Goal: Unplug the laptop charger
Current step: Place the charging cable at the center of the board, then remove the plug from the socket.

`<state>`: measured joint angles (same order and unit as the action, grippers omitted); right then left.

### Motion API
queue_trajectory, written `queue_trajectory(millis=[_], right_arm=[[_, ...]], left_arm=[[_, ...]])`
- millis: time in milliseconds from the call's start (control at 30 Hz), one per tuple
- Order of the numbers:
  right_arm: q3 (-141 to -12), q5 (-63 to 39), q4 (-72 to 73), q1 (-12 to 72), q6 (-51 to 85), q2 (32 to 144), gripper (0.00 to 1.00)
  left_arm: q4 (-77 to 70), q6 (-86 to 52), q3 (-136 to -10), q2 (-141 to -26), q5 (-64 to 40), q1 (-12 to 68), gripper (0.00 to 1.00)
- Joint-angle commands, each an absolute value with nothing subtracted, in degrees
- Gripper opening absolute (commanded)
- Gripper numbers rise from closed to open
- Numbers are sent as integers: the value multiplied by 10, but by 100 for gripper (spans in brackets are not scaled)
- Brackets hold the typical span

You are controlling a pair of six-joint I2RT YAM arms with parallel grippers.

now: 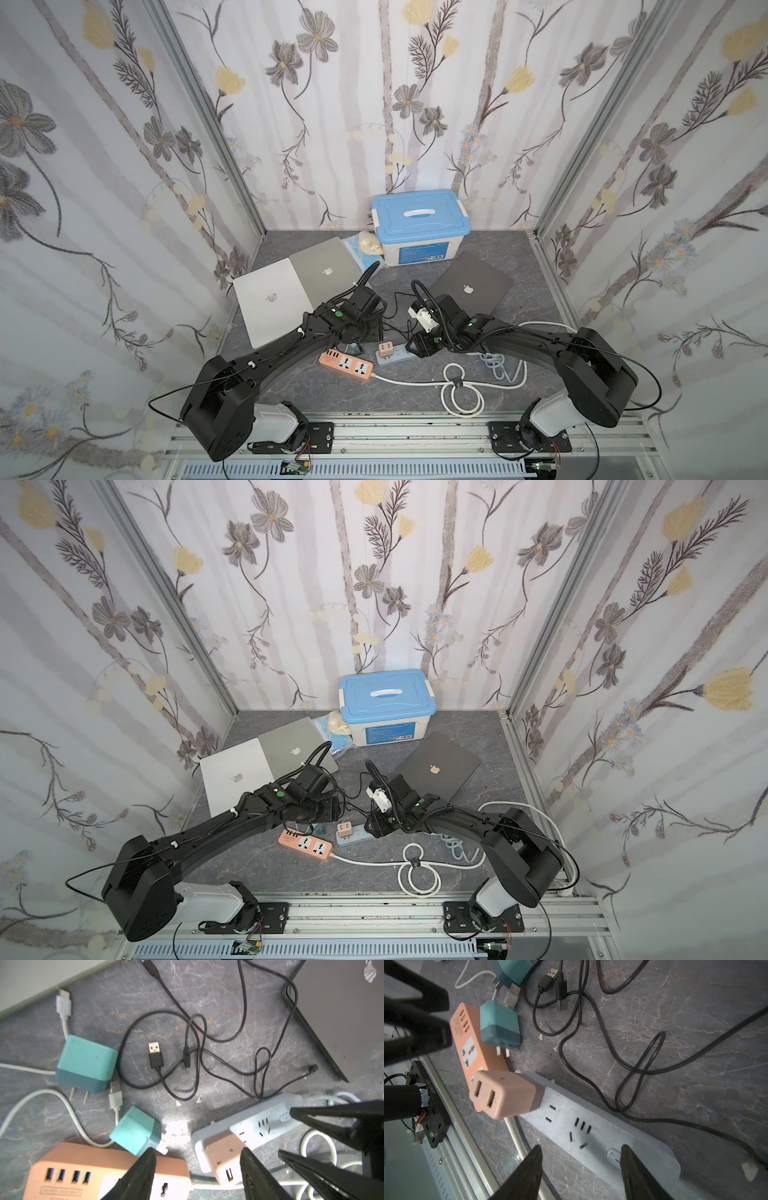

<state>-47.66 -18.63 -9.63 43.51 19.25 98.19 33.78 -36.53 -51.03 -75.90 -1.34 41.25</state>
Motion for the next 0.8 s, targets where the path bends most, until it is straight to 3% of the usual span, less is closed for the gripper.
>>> queue_trajectory(millis=[0, 767], right_arm=[[-491, -148, -72, 440, 174, 996, 60], [-488, -96, -89, 440, 181, 1050, 61]], left_arm=[[324, -412, -489, -749, -9, 426, 70], [271, -488, -510, -816, 100, 521, 73]])
